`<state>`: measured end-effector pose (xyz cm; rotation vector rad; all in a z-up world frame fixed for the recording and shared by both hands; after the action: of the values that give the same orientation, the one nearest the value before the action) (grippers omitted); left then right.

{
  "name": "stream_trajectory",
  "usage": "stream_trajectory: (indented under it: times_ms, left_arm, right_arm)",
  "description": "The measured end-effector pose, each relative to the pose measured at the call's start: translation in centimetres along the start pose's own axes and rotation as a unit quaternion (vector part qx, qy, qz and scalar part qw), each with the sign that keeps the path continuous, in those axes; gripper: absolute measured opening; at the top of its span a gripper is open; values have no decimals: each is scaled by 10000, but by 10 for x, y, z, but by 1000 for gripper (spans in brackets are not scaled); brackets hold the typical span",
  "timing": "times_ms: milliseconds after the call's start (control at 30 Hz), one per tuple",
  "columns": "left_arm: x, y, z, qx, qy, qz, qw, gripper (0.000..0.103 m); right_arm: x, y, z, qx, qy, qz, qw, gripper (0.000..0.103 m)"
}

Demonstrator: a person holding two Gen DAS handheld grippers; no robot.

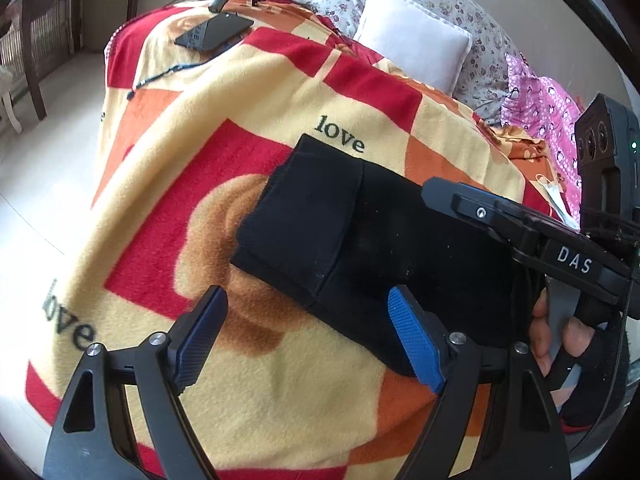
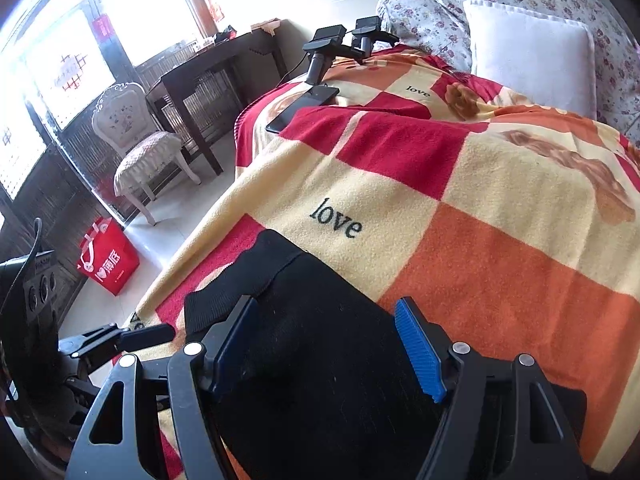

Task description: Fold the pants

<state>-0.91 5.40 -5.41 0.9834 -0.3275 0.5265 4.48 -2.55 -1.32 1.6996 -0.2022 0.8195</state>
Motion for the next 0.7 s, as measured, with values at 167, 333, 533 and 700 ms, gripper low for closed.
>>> stream_trajectory:
  times_ms: [167, 333, 533, 700]
  left_arm:
    - [1, -9, 0, -57, 94, -31, 9999, 83]
    - [4, -13, 3, -62, 49, 75, 9999, 87]
    - [11, -17, 5, -123, 31, 357, 9993, 90]
    - [24, -12, 20, -517, -107, 503, 9973, 27]
  right_arm:
    - [9, -12, -11, 242, -11, -43, 9997, 73]
    - [16, -34, -21, 535, -61, -173, 9984, 73]
    - [15, -66, -25, 619, -161, -280, 9976, 48]
    - [22, -51, -19, 930, -474, -147, 9944, 19]
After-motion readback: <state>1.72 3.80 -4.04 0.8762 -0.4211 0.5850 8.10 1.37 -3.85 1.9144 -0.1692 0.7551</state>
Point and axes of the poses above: each gripper's, at about its wrist camera, not at the fingertips, and y roughly against the way its jaws point, z to its right, x to its top, the point moved 10 cm from there along -y, roughly the way its jaws point, and after that the axes turned 15 degrees about -x, right-handed, at the moved point
